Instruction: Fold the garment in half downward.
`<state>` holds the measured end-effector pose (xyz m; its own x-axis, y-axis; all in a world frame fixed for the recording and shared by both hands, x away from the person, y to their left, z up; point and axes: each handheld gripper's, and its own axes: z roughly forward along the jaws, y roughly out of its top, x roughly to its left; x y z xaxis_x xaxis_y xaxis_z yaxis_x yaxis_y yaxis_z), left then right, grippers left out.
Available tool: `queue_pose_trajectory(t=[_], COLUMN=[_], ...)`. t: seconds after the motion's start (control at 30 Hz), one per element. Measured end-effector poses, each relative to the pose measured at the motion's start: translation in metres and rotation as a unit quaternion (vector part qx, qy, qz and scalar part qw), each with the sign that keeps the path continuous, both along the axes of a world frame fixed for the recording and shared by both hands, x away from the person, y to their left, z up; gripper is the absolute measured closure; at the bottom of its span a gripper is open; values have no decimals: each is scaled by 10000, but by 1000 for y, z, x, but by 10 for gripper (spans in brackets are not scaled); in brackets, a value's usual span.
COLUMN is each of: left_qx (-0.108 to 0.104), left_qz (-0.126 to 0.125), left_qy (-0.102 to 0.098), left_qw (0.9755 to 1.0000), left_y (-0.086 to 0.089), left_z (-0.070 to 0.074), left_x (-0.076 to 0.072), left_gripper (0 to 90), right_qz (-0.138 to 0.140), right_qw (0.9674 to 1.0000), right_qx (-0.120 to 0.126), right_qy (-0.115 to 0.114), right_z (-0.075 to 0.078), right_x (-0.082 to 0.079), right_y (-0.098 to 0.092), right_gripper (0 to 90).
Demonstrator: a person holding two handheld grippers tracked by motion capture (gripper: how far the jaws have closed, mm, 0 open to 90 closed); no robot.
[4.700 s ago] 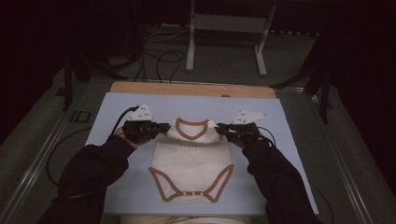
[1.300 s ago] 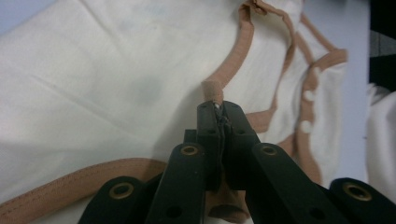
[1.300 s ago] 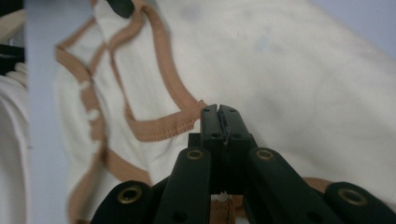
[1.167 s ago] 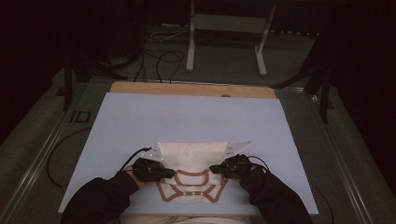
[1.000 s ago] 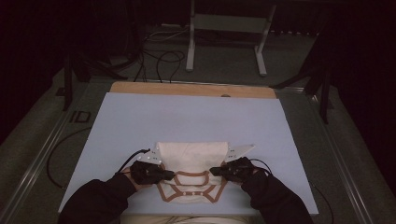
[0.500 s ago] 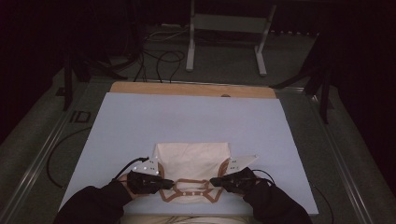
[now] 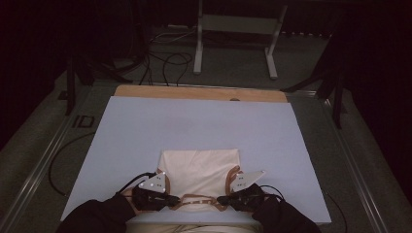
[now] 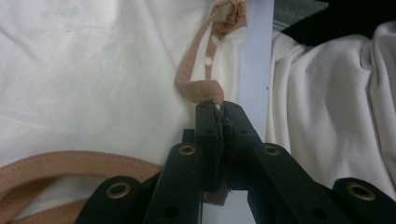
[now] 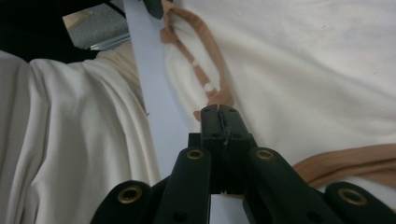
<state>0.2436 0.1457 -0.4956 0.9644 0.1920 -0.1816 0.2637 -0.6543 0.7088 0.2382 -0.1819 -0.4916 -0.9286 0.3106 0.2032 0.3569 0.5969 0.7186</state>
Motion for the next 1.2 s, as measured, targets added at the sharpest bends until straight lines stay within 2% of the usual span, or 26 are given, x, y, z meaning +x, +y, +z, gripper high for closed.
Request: queue_pose_trajectory(t=[0.17, 0.33, 0.47, 0.57, 0.67, 0.73, 0.8, 0.93, 0.97, 1.1, 1.13, 1.17, 1.2], left_qx=[168, 226, 294, 326, 379, 380, 280, 98, 47, -130, -130, -172, -185], left_qz=[-51, -81, -189, -248, -353, -389, -279, -20, 52, 252, 252, 322, 360], left_qy=[-57, -37, 46, 95, 58, 20, -64, -182, -218, -310, -310, -351, -347], left_qw=[9998, 9997, 9994, 9991, 9986, 9985, 9992, 9998, 9997, 9991, 9991, 9987, 9986], left_y=[2, 2, 1, 1, 0, 0, 2, 8, 9, 12, 12, 12, 12], left_z=[-5, -9, -12, -14, -14, -14, -11, -4, -3, 5, 5, 7, 8], left_x=[-3, -6, -8, -8, -10, -11, -11, -8, -7, -3, -3, -1, -1], left_gripper=[833, 850, 843, 797, 749, 685, 598, 514, 486, 368, 327, 327, 261], right_qz=[58, 62, 100, 100, 224, 311, 322, 262, 207, -4, -4, -57, -127], right_qw=[10000, 9999, 9997, 9994, 9987, 9985, 9986, 9994, 9994, 9997, 9997, 9996, 9994], right_qx=[-5, -23, -109, -122, -145, -150, -90, 94, 134, 247, 247, 273, 325], right_qy=[4, 104, 210, 304, 439, 425, 398, 221, 239, 36, 36, -17, -44], right_z=[-3, -7, -15, -17, -21, -23, -20, -11, -8, 1, 1, 4, 6], right_x=[-4, -8, -10, -10, -11, -12, -13, -11, -11, -4, -4, -2, 1], right_y=[0, -1, 0, 0, 1, 2, 2, -2, -4, -9, -9, -11, -11], right_gripper=[900, 900, 900, 891, 826, 764, 704, 554, 539, 389, 389, 348, 306])
